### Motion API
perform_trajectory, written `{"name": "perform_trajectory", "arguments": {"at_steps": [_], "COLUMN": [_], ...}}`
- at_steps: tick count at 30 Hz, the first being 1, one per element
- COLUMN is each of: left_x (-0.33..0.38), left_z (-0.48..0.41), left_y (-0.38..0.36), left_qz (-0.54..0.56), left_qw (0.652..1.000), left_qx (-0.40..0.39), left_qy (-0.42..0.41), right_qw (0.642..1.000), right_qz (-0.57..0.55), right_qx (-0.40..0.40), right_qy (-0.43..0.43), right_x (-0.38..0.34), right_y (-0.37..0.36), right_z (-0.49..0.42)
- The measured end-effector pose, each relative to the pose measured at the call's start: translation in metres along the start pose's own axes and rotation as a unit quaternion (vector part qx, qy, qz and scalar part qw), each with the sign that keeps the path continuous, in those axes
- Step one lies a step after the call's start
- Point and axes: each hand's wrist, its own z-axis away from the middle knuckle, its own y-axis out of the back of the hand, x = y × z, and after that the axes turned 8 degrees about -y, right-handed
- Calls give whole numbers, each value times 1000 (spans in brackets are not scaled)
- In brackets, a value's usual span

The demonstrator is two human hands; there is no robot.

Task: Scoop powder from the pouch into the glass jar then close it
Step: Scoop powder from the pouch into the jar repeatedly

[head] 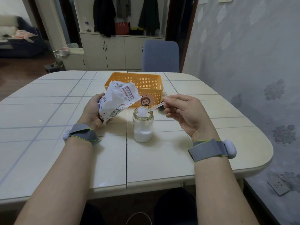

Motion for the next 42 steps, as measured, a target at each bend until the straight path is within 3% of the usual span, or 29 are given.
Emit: {"name": "perform_trajectory", "arguments": {"at_steps": [9,19,25,28,33,36,39,42], "left_x": [-1,-2,-1,0,2,6,6,6], "left_z": [-3,-3,3,3,4,11,11,13], "left_y": [3,-1,-5,-1,-1,-8,-9,-9], "left_qz": [-4,-7,-11,11,28,73,84,79], "left_qw": [1000,1000,999,999,998,995,993,993], "left_qx": [6,-5,-34,-44,-51,-73,-83,-85], "left_qy": [-3,-7,1,7,1,-2,-17,-14], "right_qw": [999,997,987,956,841,786,767,777], "right_qz": [19,-36,90,226,451,539,583,592], "right_qx": [-9,8,6,-6,14,11,-1,-16], "right_qy": [34,61,129,188,299,302,267,214], "right_x": [3,-14,-23,-20,-11,-16,-23,-26], "right_y": [0,-4,-38,-59,-84,-97,-107,-117], "right_z": [0,-5,-21,-28,-38,-35,-36,-39]}}
